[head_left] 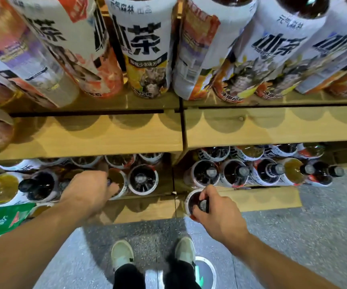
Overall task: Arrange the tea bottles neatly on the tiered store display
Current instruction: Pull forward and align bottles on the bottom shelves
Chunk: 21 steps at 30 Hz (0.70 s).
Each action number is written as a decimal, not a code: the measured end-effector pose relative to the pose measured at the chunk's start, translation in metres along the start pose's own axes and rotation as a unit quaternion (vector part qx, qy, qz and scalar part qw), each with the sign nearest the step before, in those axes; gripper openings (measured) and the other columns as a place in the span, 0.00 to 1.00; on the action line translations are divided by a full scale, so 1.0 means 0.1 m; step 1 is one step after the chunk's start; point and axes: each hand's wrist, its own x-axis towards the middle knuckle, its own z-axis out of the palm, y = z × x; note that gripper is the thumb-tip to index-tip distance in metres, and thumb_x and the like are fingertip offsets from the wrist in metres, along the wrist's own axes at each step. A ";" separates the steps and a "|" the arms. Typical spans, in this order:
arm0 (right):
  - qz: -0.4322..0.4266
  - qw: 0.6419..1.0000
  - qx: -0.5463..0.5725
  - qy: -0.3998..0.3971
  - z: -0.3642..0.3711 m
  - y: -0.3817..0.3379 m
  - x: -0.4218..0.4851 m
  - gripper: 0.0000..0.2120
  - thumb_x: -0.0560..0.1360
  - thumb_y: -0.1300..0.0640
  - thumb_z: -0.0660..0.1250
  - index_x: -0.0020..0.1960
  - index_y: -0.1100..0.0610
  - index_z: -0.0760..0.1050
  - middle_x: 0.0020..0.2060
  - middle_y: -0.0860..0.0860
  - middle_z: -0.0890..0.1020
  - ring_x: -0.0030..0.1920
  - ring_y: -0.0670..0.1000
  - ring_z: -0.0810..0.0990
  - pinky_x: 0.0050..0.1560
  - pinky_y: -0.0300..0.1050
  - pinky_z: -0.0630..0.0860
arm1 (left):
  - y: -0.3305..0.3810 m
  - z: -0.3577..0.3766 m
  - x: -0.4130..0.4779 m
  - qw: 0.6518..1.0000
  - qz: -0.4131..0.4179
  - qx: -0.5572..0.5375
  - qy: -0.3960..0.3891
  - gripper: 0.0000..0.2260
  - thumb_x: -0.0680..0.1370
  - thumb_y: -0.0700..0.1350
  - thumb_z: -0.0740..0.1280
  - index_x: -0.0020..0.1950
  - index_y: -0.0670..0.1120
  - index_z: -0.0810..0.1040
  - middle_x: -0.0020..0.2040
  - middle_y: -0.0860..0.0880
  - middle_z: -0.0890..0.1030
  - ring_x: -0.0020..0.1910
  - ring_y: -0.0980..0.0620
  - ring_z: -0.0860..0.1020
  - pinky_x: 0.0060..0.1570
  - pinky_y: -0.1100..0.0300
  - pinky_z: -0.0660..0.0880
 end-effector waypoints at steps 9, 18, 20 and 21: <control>0.087 0.993 0.067 0.033 -0.28 0.56 -0.12 0.16 0.73 0.43 0.69 0.47 0.45 0.63 0.37 0.48 0.82 0.35 0.53 0.80 0.36 0.52 0.78 | 0.07 0.03 -0.04 0.988 0.035 0.106 0.108 0.19 0.77 0.66 0.55 0.40 0.52 0.68 0.28 0.53 0.76 0.28 0.56 0.76 0.31 0.58 0.78; 0.142 0.979 0.125 0.070 -0.54 1.31 -0.34 0.13 0.78 0.45 0.67 0.52 0.49 0.64 0.35 0.44 0.74 0.36 0.50 0.76 0.34 0.51 0.73 | 1.91 -0.17 -0.47 0.921 0.328 0.134 0.165 0.14 0.75 0.57 0.67 0.39 0.52 0.65 0.25 0.51 0.72 0.23 0.49 0.75 0.21 0.60 0.66; 0.149 0.977 0.129 0.076 -0.60 1.46 -0.36 0.13 0.78 0.45 0.67 0.52 0.49 0.65 0.36 0.46 0.76 0.35 0.49 0.76 0.33 0.50 0.72 | 2.32 -0.17 -0.48 0.920 0.346 0.086 0.161 0.11 0.78 0.58 0.62 0.46 0.53 0.65 0.38 0.53 0.75 0.36 0.49 0.79 0.29 0.55 0.74; 0.154 0.976 0.135 0.079 -0.64 1.54 -0.37 0.13 0.77 0.45 0.67 0.51 0.49 0.65 0.37 0.47 0.77 0.35 0.49 0.76 0.34 0.51 0.73 | 2.52 -0.19 -0.47 0.927 0.331 0.071 0.160 0.11 0.79 0.58 0.60 0.53 0.53 0.66 0.46 0.52 0.74 0.45 0.48 0.79 0.36 0.52 0.77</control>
